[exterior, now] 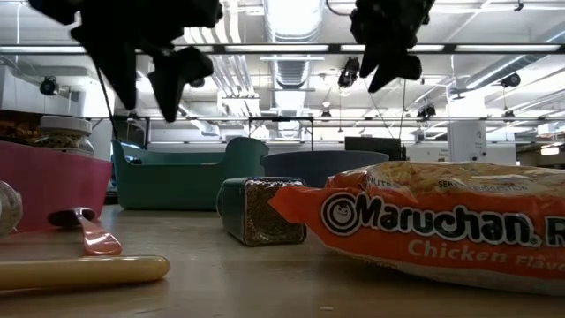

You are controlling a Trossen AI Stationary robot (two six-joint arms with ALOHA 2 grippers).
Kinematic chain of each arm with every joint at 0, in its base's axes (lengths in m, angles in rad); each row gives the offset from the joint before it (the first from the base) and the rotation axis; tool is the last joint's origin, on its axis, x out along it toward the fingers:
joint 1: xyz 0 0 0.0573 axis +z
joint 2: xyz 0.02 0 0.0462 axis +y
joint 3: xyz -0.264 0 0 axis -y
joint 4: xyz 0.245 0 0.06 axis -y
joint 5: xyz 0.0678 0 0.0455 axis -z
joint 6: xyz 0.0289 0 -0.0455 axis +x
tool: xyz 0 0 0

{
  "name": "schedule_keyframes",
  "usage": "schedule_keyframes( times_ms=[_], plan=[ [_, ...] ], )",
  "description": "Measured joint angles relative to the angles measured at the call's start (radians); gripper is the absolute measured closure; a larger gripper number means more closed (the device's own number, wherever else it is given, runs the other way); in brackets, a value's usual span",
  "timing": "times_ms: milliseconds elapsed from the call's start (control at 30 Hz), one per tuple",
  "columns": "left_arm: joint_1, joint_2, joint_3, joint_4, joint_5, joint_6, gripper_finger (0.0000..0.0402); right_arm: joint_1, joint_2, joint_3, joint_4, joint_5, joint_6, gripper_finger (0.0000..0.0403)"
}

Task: Pick & Place Food Item
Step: Put the orange spoon into the orange bin

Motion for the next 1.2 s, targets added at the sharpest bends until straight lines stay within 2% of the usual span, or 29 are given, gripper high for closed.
schedule_keyframes(
  times_ms=[100, 300, 500, 867, 1200],
  plan=[
    [-0.033, 0.031, 0.0, -0.003, 0.009, 0.035, 0.0146, 0.032, -0.022, 0.0, 0.002, 0.033, 0.033, 0.0194],
    [-0.093, 0.073, -0.006, 0.004, 0.015, 0.099, 0.0189, 0.095, -0.061, 0.0, 0.008, 0.108, 0.09, 0.0194],
    [-0.112, 0.068, -0.087, 0.075, 0.015, 0.099, 0.0221, 0.127, -0.08, 0.0, 0.013, 0.126, 0.147, 0.0194],
    [-0.183, 0.067, -0.22, 0.287, 0.023, 0.107, 0.0224, 0.187, -0.071, 0.0, 0.032, 0.13, 0.218, 0.0194],
    [-0.202, 0.083, -0.23, 0.342, -0.009, 0.126, 0.0225, 0.204, -0.062, 0.0, 0.035, 0.131, 0.246, 0.0194]
  ],
)
